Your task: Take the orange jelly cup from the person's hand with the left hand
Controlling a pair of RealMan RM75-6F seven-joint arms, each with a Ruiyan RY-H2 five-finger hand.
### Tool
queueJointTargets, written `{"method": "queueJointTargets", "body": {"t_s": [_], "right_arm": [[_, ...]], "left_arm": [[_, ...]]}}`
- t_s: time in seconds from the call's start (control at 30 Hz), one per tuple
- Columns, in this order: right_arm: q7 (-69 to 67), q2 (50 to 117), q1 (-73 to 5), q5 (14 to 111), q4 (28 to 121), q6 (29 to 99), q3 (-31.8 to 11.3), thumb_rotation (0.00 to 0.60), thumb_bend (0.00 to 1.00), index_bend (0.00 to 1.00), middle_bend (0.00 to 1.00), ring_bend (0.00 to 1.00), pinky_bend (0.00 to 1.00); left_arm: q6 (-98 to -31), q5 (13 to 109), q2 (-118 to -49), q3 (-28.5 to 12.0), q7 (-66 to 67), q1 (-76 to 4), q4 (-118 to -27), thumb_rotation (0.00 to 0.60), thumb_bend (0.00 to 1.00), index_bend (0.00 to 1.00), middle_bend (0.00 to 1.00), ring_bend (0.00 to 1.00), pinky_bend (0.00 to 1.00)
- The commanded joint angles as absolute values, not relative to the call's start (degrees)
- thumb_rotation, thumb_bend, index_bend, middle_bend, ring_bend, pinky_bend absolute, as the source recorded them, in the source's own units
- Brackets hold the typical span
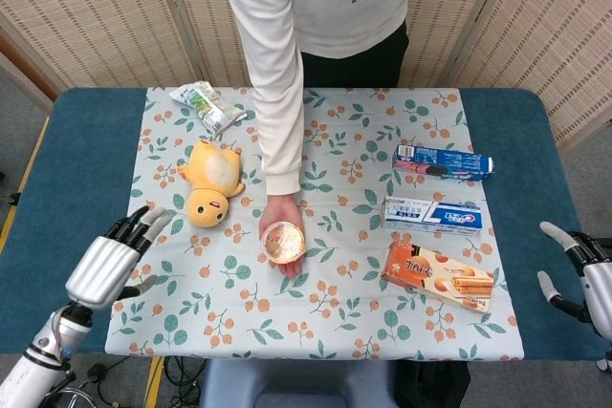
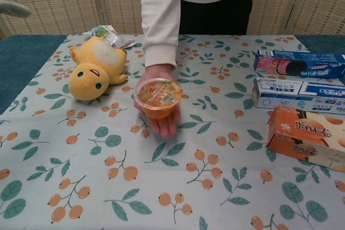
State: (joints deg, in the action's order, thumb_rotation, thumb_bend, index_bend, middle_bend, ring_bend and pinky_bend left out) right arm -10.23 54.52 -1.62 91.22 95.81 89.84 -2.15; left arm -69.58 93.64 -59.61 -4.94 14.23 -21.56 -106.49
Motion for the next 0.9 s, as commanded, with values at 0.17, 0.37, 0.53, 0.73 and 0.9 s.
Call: {"method": "queueJointTargets", "body": {"t_s": [0.17,0.37,0.53,0.73,0.9], "right_arm": [[-9.6,54.4,-1.8,91.2,96.3,89.5,-2.2,0.6,0.38,0.17,0.27,0.21,0.41],[-9.1,54.2,-1.7,91.1,96.8,89.3,-2.1,0.6,0.38,0.17,0.27,0.21,0.41],[-8.9,54.1,-1.6,91.0,97.0,89.3,-2.0,0.6,0.38,0.17,0.27,0.21,0.41],[-9.0,54.0,-1.3,90.9,97.0,89.4,-1.9,0.6,0.38,0.17,0.27,0.21,0.41],[-9.3,53.9,-1.1,90.7,96.8,89.6,-1.9,0.6,0.38,0.17,0.27,0.21,0.41]], "left_arm": [[-56.0,96.2,-62.9,-7.2,8.6,-33.9,-103.2,0.6,0.21,0.0,0.0,0.03,0.16],[-45.3,92.0,-67.2,-9.0,10.2,-42.0,-100.8,0.6,0.21,0.0,0.0,0.0,0.13],[-41.0,88.2,-71.7,-10.3,12.6,-46.5,-98.0,0.6,0.21,0.0,0.0,0.0,0.11],[-37.6,82.3,-76.4,-11.7,16.1,-50.8,-94.2,0.6,0.21,0.0,0.0,0.0,0.08],[-36.2,78.7,-79.4,-11.7,18.5,-53.4,-91.3,0.6,0.21,0.0,0.0,0.0,0.08]]}}
